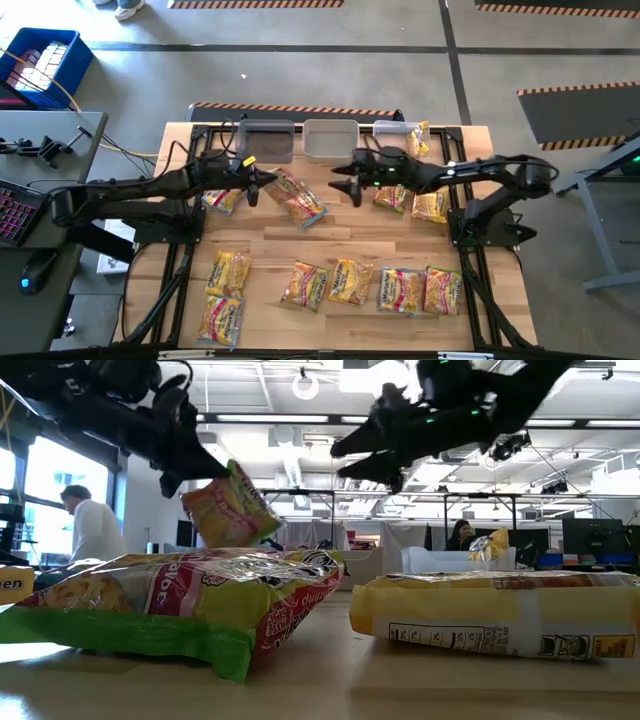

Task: Sort Maruchan noodles
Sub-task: Put the green noodle pack into the gray bin

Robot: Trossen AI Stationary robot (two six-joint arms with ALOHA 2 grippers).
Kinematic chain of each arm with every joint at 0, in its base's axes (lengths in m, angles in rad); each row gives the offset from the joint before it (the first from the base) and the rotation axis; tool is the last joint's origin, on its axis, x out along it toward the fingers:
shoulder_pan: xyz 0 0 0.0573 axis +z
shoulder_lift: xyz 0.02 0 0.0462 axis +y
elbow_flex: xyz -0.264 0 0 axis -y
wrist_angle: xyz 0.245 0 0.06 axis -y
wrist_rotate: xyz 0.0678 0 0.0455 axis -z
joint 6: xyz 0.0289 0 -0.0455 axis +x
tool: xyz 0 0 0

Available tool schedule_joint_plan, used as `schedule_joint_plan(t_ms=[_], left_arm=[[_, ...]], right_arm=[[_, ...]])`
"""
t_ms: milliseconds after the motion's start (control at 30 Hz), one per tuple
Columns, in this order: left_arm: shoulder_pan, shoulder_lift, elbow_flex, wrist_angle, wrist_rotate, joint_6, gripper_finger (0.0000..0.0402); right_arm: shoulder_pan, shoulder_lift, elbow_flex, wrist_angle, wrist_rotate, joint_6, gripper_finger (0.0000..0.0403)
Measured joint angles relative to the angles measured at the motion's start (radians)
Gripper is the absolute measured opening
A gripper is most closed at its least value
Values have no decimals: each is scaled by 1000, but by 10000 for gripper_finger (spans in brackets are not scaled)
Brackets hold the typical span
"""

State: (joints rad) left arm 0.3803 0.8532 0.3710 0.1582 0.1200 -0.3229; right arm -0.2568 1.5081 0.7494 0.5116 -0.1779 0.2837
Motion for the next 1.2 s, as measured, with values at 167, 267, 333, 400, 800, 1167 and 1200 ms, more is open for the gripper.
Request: schedule_joint_plan(t_ms=[167,267,333,400,800,1167,1200], left_arm=[[-25,0,0,65,-1,19,0],[-38,-1,0,97,-5,30,0],[-47,-1,0,107,-18,52,0],[-53,-1,0,106,-34,64,0],[-55,-1,0,137,-47,95,0],[-55,-1,1,153,-53,111,0],[-55,-1,1,160,-53,115,0]], right_arm=[[5,163,205,-178,-55,2,241],[4,248,344,-277,-62,-51,241],[-2,295,431,-330,-90,-79,241],[-12,334,503,-374,-138,-77,241],[-18,501,717,-426,-242,-58,241],[-16,528,722,-327,-305,-65,169],[-16,528,722,-322,-305,-63,156]])
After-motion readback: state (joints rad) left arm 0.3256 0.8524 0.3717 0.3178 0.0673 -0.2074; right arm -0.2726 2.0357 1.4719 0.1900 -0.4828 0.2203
